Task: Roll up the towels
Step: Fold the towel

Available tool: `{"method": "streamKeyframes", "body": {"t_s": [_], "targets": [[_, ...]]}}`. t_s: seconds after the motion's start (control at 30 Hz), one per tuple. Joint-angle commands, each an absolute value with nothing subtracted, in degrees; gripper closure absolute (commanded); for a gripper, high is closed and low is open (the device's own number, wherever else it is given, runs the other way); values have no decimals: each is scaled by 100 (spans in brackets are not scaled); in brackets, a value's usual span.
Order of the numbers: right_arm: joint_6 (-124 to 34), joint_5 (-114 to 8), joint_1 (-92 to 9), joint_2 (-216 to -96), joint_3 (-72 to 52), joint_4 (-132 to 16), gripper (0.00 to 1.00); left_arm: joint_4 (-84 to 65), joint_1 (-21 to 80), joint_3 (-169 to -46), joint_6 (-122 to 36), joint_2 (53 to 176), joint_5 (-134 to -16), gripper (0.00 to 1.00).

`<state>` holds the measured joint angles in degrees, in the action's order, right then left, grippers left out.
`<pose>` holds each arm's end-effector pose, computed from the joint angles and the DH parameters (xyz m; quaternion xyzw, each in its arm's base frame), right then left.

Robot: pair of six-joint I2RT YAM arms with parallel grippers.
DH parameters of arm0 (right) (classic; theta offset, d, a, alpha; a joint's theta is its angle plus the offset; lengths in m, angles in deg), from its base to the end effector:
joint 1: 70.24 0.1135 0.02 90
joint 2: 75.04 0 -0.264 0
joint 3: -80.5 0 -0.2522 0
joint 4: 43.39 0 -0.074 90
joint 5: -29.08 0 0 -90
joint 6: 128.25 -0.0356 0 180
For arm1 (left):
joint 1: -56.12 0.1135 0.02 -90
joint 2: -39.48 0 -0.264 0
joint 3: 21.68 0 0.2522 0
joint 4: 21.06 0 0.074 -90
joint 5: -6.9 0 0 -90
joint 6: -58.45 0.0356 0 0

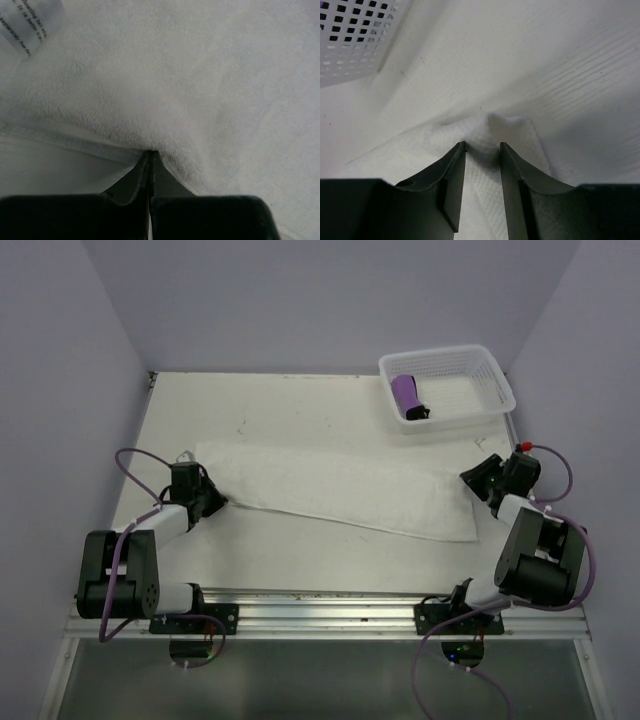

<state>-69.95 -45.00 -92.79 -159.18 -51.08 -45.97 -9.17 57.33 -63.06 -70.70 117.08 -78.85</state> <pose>0.2649 -0.0994 0.1618 0.3526 0.8208 0.1587 0.4205 0.2399 0.0024 0.1408 -0.3095 0.8806 -0.1489 0.3266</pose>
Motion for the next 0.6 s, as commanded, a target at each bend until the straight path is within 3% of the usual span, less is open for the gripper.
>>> {"method": "streamKeyframes", "body": {"t_s": [0.0,0.37,0.57], "targets": [[-6989,-4466,-9283,-15556,-5137,-4590,64,-897,5674,-6365,-6899,11770,-7888,100],[-7217,-4589,-9283,-15739,-4093,-5950,99,-835,5674,-6409,-6881,11788,-7906,100],[-7367,-4352,-9292,-16574,-3187,-6743,100,-818,5674,-6401,-6864,11814,-7914,100]]}}
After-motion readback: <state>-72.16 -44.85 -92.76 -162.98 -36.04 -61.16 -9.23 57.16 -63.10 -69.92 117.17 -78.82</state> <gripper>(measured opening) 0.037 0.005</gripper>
